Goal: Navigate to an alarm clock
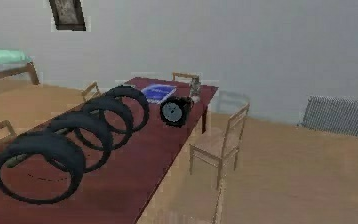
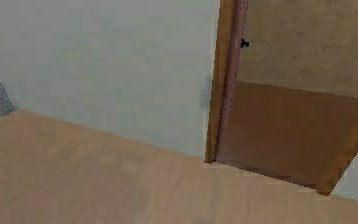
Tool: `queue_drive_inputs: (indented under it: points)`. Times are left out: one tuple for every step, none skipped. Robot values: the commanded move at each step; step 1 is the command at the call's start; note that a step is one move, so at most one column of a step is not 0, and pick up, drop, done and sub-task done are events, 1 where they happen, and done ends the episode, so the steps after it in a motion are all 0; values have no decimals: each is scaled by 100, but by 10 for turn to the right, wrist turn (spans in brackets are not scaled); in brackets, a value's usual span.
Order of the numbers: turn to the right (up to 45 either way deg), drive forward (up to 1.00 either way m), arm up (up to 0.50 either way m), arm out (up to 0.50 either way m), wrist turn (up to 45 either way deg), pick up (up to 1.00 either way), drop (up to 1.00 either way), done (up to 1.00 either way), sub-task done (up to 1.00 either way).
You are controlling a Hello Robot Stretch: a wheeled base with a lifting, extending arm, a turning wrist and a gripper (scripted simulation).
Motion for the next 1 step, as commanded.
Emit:
queue_drive_inputs:
  points:
    - [0,0,0,0,0,0,0,100,0]
